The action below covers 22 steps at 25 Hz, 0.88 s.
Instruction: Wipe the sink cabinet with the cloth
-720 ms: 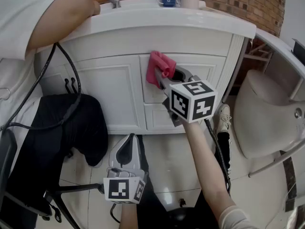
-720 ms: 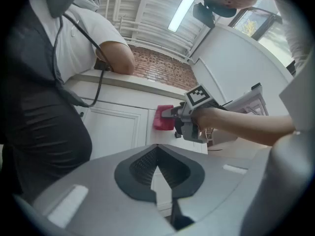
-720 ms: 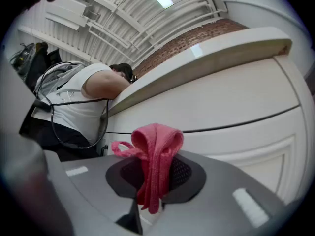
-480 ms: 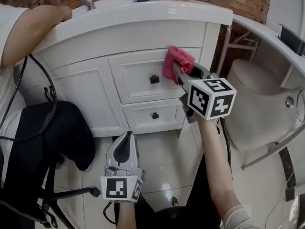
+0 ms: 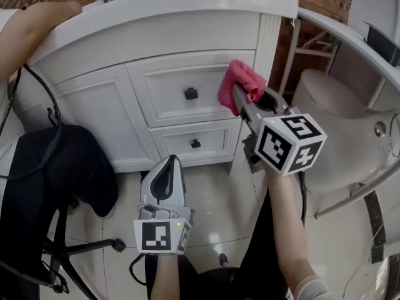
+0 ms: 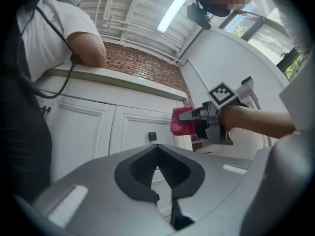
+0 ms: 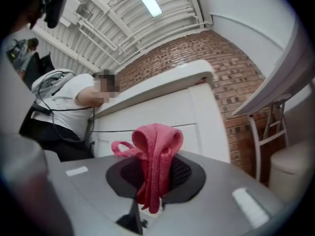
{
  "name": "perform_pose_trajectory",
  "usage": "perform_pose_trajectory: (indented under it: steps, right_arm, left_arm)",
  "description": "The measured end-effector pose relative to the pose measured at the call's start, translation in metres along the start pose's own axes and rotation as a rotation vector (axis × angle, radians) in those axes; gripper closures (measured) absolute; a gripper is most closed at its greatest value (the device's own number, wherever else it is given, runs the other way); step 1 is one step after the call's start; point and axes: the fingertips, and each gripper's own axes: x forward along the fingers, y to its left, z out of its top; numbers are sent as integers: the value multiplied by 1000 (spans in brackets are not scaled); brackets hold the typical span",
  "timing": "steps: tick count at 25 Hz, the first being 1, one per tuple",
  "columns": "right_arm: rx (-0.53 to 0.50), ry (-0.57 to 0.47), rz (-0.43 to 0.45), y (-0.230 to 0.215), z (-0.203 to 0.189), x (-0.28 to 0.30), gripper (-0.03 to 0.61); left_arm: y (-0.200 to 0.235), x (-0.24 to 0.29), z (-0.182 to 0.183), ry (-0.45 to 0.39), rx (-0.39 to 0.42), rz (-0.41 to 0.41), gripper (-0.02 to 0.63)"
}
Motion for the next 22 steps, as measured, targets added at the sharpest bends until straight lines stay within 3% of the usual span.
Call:
perform_pose_trajectory:
  steps: [4, 8, 13, 19, 22]
  right_arm:
    - [14, 42, 188, 130, -41, 64, 512]
    - [-89, 122, 229, 204, -80, 117, 512]
    - [-144, 160, 133, 179, -94, 128, 512]
    - [-101, 134, -6, 101, -80, 94, 514]
    - [-67, 128, 36, 75, -72, 75, 512]
  left_arm:
    - [46, -26, -10, 32, -44, 52, 598]
    - [77, -52, -21, 65, -49, 74, 598]
    - [99, -51, -25, 62, -70, 96, 598]
    - [73, -24, -33, 72, -75, 52, 599]
    - [55, -10, -36, 70, -69, 40, 598]
